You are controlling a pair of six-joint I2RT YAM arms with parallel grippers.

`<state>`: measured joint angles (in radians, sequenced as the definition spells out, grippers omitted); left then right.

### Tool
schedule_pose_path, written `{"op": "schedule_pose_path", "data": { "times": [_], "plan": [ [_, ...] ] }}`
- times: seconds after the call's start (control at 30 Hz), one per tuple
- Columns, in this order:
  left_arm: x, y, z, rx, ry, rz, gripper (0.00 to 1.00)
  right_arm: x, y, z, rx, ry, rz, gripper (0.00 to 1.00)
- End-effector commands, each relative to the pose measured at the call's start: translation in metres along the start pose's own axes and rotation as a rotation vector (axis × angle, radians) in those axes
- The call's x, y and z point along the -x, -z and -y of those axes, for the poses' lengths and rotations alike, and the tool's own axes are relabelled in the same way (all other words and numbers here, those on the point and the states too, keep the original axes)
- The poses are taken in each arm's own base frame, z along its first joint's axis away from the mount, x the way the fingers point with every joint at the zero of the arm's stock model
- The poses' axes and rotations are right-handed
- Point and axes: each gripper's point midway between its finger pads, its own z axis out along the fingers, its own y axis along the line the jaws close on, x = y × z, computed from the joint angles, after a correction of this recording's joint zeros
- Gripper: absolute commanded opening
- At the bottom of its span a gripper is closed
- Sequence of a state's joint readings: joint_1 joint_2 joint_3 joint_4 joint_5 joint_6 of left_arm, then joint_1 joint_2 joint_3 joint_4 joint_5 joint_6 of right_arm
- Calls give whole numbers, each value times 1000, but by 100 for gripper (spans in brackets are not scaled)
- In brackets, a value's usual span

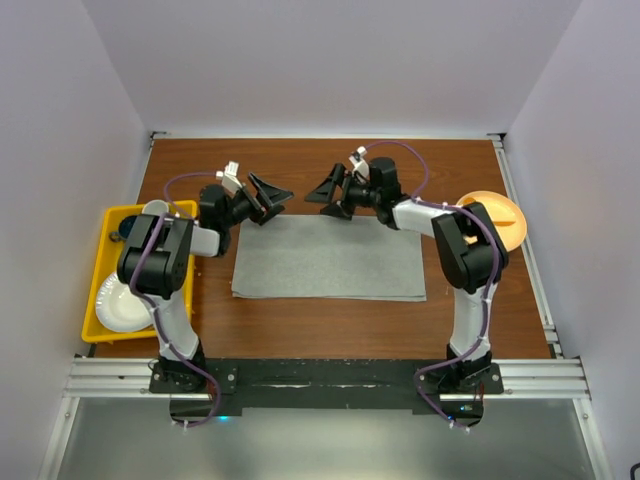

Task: Fold the napkin into a case and place the utensils inside
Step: Smooth out the rectangle-folded napkin at the center of the board.

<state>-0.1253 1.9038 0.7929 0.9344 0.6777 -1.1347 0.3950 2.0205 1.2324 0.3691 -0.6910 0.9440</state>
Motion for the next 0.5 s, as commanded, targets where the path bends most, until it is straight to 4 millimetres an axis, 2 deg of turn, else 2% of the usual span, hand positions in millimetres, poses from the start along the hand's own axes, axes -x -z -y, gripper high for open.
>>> {"op": "schedule_pose_path", "data": {
  "times": [0.0,0.03,0.1,0.27,0.4,0.47],
  "plan": [
    [19,-10,-6,10,12,78,100,20,-31,-33,83,-27,81,98],
    [20,-11,-8,15,9,81,100,18,-39,-23,69,-41,79,98],
    [19,-13,-19,50,26,85,100,21,-46,-18,63,-56,95,98],
    [14,-9,-50,141,77,95,100,9,-58,24,-4,-110,84,98],
    [13,-2,-75,224,105,107,100,4,-51,55,-51,-134,78,98],
    [13,4,-88,272,113,111,100,5,-43,61,-66,-121,74,98]
  ]
}}
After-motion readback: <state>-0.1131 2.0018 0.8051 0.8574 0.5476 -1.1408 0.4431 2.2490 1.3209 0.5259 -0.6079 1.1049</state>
